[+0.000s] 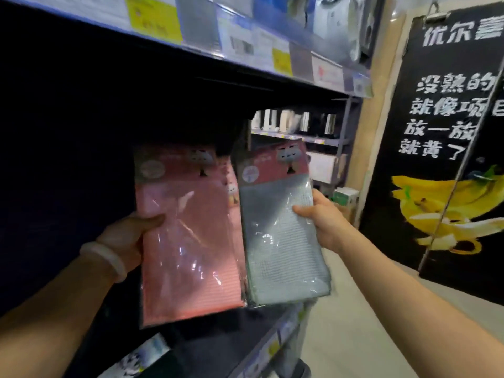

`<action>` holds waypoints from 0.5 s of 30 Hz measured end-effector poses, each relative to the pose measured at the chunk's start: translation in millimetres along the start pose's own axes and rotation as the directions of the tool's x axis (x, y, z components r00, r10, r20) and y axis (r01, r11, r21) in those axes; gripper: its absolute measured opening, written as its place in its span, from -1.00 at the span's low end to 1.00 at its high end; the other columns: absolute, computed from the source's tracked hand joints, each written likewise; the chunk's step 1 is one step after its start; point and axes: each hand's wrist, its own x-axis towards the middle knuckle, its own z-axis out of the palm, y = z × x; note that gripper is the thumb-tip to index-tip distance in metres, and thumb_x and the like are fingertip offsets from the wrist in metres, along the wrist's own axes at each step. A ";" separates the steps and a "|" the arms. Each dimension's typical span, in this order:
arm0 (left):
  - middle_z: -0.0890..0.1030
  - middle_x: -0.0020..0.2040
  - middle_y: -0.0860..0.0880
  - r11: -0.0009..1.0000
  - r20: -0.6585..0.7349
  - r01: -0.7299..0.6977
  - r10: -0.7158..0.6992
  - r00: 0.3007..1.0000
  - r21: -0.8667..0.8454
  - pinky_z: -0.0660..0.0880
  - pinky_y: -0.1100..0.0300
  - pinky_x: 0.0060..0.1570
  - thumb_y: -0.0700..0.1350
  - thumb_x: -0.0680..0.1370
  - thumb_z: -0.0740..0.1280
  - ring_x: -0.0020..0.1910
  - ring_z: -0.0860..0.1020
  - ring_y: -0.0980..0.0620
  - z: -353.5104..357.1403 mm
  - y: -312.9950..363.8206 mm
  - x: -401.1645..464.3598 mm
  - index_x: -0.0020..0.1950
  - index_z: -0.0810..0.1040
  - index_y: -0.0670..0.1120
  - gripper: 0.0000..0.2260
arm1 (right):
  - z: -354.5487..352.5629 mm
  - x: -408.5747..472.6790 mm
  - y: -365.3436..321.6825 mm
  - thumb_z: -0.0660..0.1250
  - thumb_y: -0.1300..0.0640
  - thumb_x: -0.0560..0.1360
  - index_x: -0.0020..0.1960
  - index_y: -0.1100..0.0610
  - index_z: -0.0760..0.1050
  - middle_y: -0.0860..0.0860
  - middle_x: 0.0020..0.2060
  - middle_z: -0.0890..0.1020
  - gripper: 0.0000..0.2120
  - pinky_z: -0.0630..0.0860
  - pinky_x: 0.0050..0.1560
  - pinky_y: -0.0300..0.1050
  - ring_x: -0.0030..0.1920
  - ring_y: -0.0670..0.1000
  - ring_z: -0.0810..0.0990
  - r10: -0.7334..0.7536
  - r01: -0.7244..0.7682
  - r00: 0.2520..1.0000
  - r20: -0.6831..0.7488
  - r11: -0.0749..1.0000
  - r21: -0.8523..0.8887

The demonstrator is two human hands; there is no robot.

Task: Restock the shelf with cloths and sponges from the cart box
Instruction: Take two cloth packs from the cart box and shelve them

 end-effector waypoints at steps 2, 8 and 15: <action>0.67 -0.39 -0.07 1.000 -0.096 0.004 -0.003 0.995 0.010 0.60 0.21 -0.44 -0.31 0.59 0.17 -0.46 0.64 0.05 2.6 -2.4 9.9 -0.11 0.60 -0.18 -0.78 | 5.5 43.7 6.2 0.27 0.50 0.43 0.10 0.21 0.52 0.18 -0.10 0.65 -0.68 0.59 -0.05 0.11 -0.15 0.17 0.64 -0.007 0.004 0.996 0.092 0.999 0.037; 0.66 -0.44 -0.06 0.999 -0.336 0.045 -0.034 0.941 0.025 0.58 0.22 -0.50 -0.32 0.57 0.21 -0.51 0.62 0.04 27.1 -13.4 18.4 -0.11 0.54 -0.15 -0.84 | 20.9 130.9 26.5 0.24 0.50 0.46 0.20 0.16 0.44 0.15 -0.16 0.62 -0.61 0.60 -0.22 0.00 -0.31 0.08 0.64 0.026 -0.047 0.917 0.399 0.998 0.043; 0.67 -0.40 -0.08 1.000 -0.493 0.007 -0.011 0.870 -0.010 0.61 0.15 -0.42 -0.32 0.55 0.24 -0.41 0.63 -0.04 49.6 -28.4 13.9 -0.06 0.55 -0.12 -0.86 | 29.3 173.1 63.9 0.25 0.48 0.45 0.13 0.25 0.50 0.18 -0.13 0.62 -0.70 0.56 -0.11 0.06 -0.17 0.17 0.60 0.096 -0.084 0.849 0.519 0.995 -0.046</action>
